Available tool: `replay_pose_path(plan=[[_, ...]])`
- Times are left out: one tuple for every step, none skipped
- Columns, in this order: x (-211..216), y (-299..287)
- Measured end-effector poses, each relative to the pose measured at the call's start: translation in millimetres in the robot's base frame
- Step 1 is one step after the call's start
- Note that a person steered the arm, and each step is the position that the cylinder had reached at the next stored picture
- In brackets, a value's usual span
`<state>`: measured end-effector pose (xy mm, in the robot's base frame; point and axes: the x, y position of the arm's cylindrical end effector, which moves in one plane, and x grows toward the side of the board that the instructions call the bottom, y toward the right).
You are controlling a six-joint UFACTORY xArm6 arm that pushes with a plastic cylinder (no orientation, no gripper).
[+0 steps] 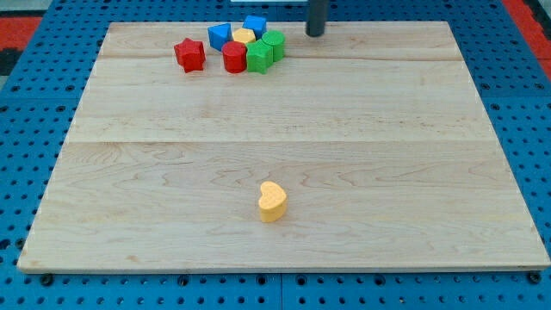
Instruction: Slightly move the green blocks towards the bottom of the board
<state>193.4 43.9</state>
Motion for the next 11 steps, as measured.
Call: replay_pose_path(plan=[[-0.4,-16.0],[8.6,-27.8],[30.0,-42.6],[56.0,-56.8],[58.6,-55.2],[58.6,-53.0],[58.6,-49.0],[58.6,-41.7],[58.6,-39.7],[58.6,-39.7],[54.1,-40.8]])
